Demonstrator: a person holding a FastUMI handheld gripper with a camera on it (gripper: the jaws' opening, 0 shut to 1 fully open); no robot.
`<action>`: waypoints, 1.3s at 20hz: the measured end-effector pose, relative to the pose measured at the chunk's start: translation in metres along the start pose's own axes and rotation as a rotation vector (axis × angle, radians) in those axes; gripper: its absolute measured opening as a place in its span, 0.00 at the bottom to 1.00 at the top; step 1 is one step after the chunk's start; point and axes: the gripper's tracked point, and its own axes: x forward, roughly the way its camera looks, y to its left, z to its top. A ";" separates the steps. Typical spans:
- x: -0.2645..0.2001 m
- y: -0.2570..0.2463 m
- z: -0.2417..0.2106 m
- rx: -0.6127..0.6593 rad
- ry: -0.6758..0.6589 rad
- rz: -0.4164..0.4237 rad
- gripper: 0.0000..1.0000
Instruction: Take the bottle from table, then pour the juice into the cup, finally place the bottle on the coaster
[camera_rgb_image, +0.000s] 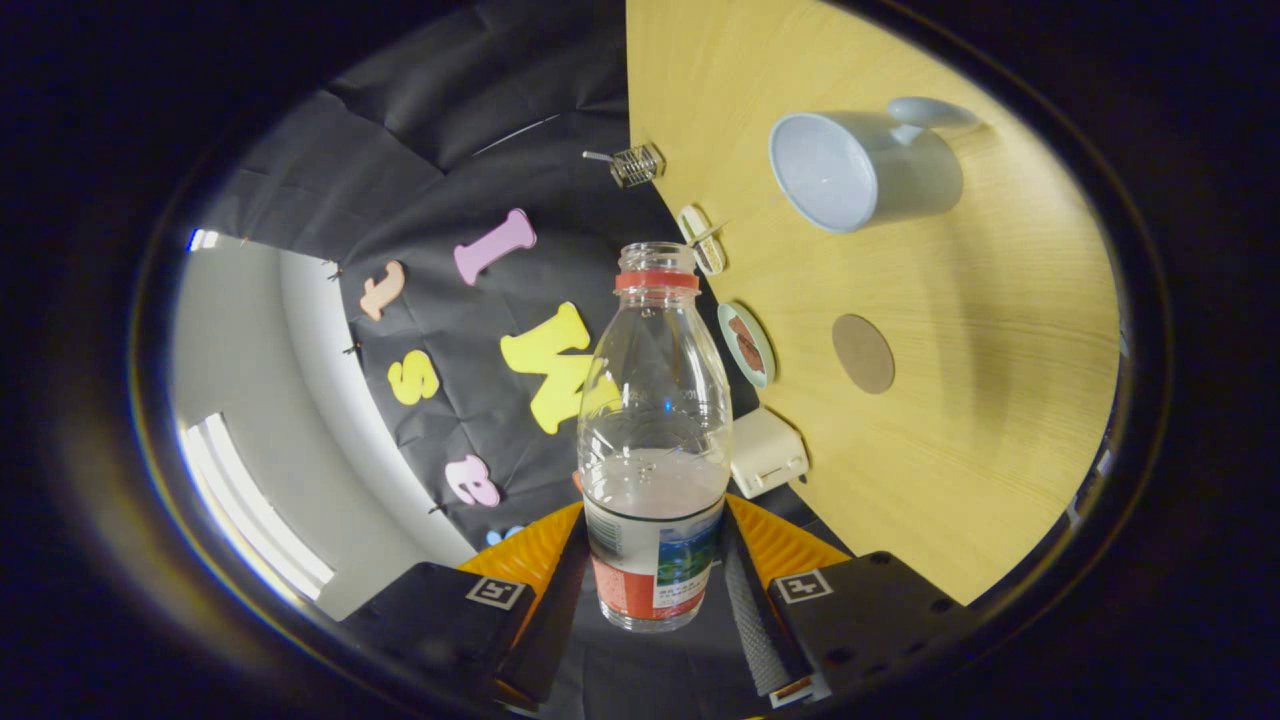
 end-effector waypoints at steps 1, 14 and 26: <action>0.001 0.001 0.000 0.008 -0.002 0.000 0.75; 0.000 0.005 0.003 0.105 -0.021 0.008 0.75; 0.002 0.007 0.005 0.143 -0.035 0.029 0.75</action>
